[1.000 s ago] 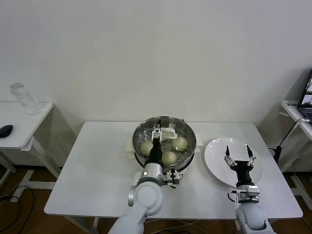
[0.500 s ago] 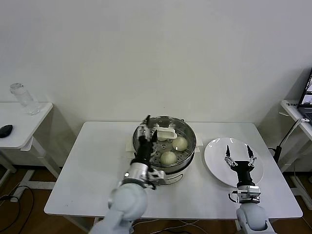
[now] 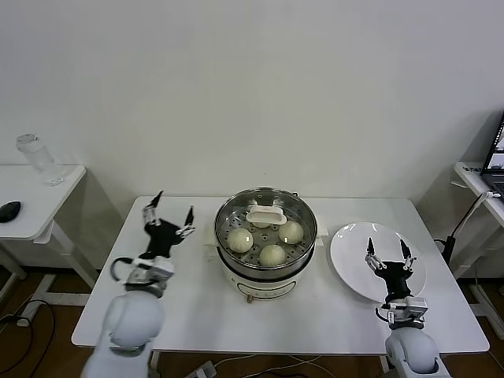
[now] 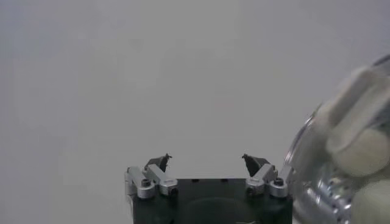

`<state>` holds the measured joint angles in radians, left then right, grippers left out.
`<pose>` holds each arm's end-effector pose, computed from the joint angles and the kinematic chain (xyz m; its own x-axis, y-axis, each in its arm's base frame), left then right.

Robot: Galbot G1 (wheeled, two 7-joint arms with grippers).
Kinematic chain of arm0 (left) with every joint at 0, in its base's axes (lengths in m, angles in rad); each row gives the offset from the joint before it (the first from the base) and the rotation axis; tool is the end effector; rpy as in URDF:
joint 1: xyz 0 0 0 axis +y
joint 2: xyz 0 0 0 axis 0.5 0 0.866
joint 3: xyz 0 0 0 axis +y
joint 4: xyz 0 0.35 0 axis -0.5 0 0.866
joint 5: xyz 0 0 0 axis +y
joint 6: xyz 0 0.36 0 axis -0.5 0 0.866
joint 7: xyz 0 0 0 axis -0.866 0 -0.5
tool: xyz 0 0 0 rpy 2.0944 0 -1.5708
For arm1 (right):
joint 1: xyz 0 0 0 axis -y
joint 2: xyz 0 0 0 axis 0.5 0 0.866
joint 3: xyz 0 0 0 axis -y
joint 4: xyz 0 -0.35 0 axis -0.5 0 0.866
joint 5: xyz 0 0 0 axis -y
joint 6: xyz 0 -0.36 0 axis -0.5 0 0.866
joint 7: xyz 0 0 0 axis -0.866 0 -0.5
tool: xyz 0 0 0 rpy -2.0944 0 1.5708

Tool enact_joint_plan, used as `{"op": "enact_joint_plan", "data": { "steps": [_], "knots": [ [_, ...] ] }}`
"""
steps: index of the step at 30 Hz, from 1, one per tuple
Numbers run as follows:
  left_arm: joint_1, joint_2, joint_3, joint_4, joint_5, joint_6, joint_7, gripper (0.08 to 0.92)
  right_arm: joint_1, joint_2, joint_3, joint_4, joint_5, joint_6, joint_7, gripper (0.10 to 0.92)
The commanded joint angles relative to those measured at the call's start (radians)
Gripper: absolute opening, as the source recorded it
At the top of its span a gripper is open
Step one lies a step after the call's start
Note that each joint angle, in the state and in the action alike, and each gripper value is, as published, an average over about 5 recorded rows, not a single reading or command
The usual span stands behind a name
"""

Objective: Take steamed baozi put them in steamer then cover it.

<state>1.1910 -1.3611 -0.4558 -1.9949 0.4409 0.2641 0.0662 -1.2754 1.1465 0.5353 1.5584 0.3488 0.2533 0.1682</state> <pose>0.2950 0.0203 -0.2469 -0.9988 0.0477 -0.0062 0.0352 0.8118 0.5829 0.2779 -0.1498 -0.3944 -0.9861 0.1634 -0.0305 0.1652 0.9836 -0.0728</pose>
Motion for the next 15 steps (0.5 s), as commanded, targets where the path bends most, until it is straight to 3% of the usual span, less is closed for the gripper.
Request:
{"op": "enact_joint_plan", "data": {
  "steps": [1, 8, 15],
  "knots": [
    [0.148, 0.024, -0.247, 0.119, -0.468, -0.321, 0.037, 0.823, -0.026, -0.027, 0.000, 0.041, 0.137, -0.096, -0.004, 0.823],
    [0.237, -0.003, -0.218, 0.122, -0.493, -0.486, 0.029, 0.823, -0.041, -0.014, -0.007, 0.060, 0.121, -0.104, -0.003, 0.823],
    [0.288, -0.011, -0.191, 0.111, -0.434, -0.526, 0.006, 0.823, -0.054, 0.014, -0.017, 0.080, 0.091, -0.107, -0.008, 0.823]
  ]
}}
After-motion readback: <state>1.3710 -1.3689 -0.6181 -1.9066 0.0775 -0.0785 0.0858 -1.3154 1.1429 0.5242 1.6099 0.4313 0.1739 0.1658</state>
